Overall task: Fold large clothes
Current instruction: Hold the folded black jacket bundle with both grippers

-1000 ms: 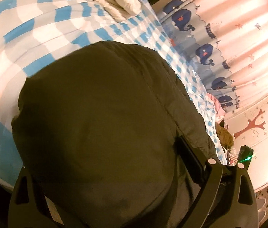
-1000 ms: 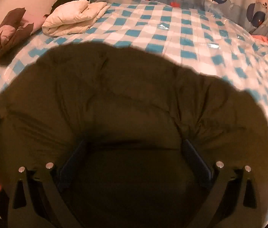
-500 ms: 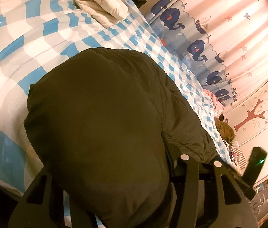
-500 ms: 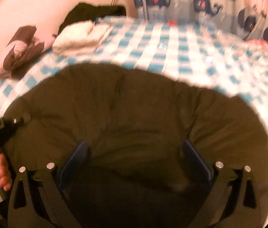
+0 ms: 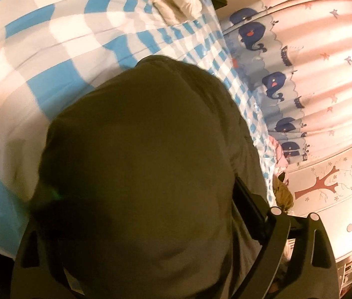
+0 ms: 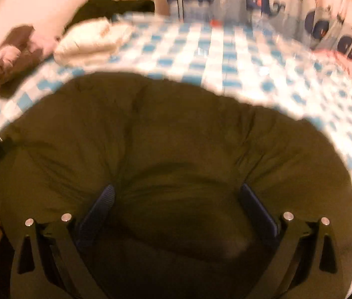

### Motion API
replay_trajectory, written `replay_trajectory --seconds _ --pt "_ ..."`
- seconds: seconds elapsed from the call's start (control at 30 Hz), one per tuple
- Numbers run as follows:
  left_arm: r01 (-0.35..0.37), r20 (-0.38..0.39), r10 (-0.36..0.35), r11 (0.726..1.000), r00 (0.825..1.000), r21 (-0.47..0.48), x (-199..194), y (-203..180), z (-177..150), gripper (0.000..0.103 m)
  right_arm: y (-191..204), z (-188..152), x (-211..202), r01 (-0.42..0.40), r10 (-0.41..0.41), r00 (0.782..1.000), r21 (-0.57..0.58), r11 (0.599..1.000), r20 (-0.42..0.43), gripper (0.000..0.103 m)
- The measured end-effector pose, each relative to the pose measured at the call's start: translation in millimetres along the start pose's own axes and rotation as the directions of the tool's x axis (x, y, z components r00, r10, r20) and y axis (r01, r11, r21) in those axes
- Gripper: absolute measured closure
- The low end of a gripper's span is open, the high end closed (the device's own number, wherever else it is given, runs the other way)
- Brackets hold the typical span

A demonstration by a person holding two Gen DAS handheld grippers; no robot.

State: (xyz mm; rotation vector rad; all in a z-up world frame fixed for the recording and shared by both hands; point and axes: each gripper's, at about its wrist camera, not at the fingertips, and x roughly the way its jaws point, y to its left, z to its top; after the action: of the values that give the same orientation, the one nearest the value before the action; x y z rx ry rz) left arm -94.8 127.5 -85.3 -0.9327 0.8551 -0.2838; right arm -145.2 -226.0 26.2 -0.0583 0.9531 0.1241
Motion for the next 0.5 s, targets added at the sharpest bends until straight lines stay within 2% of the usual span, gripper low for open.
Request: replay_trajectory --seconds 0.07,0.13,0.23,0.33,0.43,0.5 --pt "-0.018 0.009 0.018 0.999 1.000 0.041 2.4 -8.4 -1.8 0.018 6.0 -3.2 7.5 0.027 -0.027 1.000 -0.031 0.999 -0.002 0.006" --pt "-0.027 0.009 0.027 0.999 1.000 0.047 3.6 -8.3 -3.4 0.018 4.8 -0.7 6.1 0.016 -0.016 1.000 -0.023 1.000 -0.016 0.006" --pt "-0.033 0.009 0.033 0.998 0.999 0.048 5.1 -6.2 -2.3 0.018 3.4 -4.3 -11.6 -0.010 0.009 0.998 0.003 1.000 0.065 0.006" --pt "-0.043 0.012 0.042 0.997 0.999 0.058 7.7 -9.2 -2.3 0.018 9.9 -15.9 3.4 0.022 -0.021 0.999 -0.027 0.999 0.043 0.006" --pt "-0.051 0.020 0.050 0.996 0.999 0.074 6.5 -15.0 -2.1 0.018 10.1 -12.9 5.8 0.027 -0.027 1.000 -0.031 0.999 0.011 0.006" --pt "-0.050 0.024 0.048 0.995 0.999 0.085 5.2 -16.7 -2.4 0.018 10.3 -10.6 -8.1 0.011 -0.010 0.999 -0.021 1.000 0.053 0.006"
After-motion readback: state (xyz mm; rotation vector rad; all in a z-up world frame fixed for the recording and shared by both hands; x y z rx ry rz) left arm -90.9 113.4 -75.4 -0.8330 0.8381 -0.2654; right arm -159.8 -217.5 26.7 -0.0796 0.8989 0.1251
